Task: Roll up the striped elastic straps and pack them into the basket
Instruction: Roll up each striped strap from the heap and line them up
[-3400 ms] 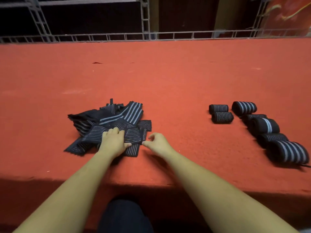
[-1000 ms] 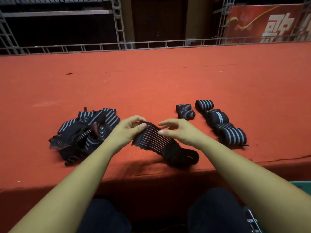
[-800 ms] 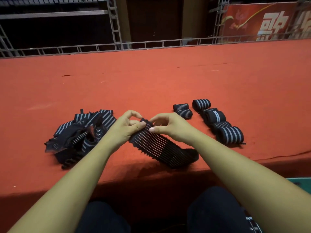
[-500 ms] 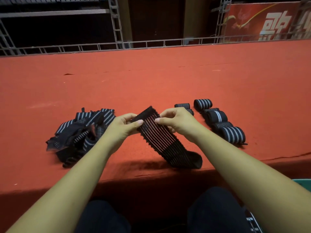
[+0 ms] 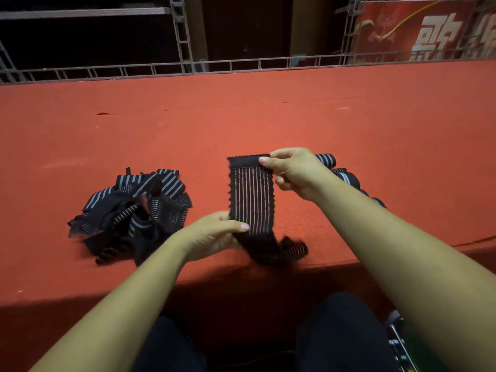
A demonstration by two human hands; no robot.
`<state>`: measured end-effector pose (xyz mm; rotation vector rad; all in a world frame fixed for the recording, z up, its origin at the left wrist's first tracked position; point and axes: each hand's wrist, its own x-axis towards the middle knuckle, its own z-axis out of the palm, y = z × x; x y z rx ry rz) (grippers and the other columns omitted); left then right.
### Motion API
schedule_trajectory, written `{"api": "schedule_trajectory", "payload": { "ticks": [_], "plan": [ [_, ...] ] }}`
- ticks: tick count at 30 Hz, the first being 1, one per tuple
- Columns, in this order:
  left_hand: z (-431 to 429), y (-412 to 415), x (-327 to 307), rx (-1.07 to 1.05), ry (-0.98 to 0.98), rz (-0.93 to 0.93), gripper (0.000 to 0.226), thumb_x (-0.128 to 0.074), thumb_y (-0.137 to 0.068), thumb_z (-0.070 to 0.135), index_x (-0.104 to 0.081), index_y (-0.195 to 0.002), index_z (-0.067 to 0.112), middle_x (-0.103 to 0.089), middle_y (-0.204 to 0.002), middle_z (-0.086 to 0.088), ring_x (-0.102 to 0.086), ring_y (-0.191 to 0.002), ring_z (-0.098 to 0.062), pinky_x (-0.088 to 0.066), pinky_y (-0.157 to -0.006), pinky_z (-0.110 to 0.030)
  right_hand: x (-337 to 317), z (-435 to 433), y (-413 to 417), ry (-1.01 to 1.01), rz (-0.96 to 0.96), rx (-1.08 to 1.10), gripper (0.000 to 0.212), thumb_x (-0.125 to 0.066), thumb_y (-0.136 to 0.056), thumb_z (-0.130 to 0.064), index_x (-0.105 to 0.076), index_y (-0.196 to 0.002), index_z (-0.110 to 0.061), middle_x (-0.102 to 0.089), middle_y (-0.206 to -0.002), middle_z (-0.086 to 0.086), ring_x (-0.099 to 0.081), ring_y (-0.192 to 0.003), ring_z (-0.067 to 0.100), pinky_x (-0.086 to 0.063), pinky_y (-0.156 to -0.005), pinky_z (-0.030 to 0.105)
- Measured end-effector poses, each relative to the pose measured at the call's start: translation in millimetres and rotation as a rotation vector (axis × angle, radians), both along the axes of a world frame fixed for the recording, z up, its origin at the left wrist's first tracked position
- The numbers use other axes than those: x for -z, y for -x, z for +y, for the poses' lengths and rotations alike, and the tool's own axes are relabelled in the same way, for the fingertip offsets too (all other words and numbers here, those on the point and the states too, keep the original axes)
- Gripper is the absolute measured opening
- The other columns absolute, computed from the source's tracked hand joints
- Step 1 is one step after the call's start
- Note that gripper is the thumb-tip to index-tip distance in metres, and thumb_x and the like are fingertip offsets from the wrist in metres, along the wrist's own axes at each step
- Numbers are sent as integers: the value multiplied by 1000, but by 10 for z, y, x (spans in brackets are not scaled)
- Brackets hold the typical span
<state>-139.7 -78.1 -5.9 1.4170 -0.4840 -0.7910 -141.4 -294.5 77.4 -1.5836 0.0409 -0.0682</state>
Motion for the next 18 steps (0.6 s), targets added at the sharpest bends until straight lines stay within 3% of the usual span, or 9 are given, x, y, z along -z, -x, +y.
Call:
{"api": "schedule_trajectory", "payload": {
  "ticks": [4, 7, 9, 12, 14, 16, 18],
  "plan": [
    [73, 19, 69, 72, 31, 37, 57, -66, -83, 3, -49, -137, 8, -63, -128, -13, -61, -116, -27, -48, -101, -42, 63, -123, -109, -37, 67, 157, 33, -74, -90, -16, -59, -118, -4, -65, -78, 7, -59, -43, 9, -48, -40, 22],
    [65, -82, 253, 26, -41, 62, 67, -72, -77, 5, -44, -138, 3, -59, -122, -22, -52, -113, -35, -42, -97, -46, 112, -154, -188, -87, 41, 208, 28, -72, -91, -15, -56, -113, -8, -66, -89, 11, -65, -45, 12, -55, -45, 23],
    [57, -137, 405, -33, -74, 58, 57, -73, -76, 9, -50, -127, 5, -58, -116, -25, -47, -110, -37, -34, -96, -50, 161, -157, -277, -91, -1, 219, 21, -71, -92, -14, -57, -106, -10, -67, -92, 13, -67, -49, 14, -57, -52, 25],
    [-9, -178, 582, -148, -132, -52, 25, -63, -91, -1, -52, -111, 9, -67, -100, -17, -61, -97, -30, -50, -90, -37, 271, -154, -445, -51, -59, 233, 18, -69, -93, -10, -56, -105, -7, -65, -101, 19, -70, -54, 17, -60, -58, 28],
    [-58, -205, 677, -195, -166, -159, 21, -53, -97, -6, -49, -109, 10, -72, -96, -5, -68, -91, -18, -55, -84, -29, 366, -148, -560, -1, -87, 220, 9, -65, -95, -5, -57, -96, -8, -61, -105, 20, -72, -62, 21, -61, -62, 29],
    [-82, -237, 790, -225, -222, -291, 27, -58, -97, 3, -46, -117, 17, -74, -103, -2, -69, -98, -15, -54, -91, -36, 470, -141, -678, 60, -85, 203, 8, -61, -97, -2, -58, -92, -8, -61, -106, 20, -73, -68, 22, -60, -62, 26],
    [-87, -262, 891, -268, -301, -400, 43, -65, -90, 26, -41, -125, 31, -75, -106, 1, -70, -96, -13, -54, -92, -41, 562, -140, -812, 85, -55, 201, 7, -59, -98, -2, -55, -104, -4, -60, -112, 23, -72, -61, 15, -52, -49, 18]
  ]
}}
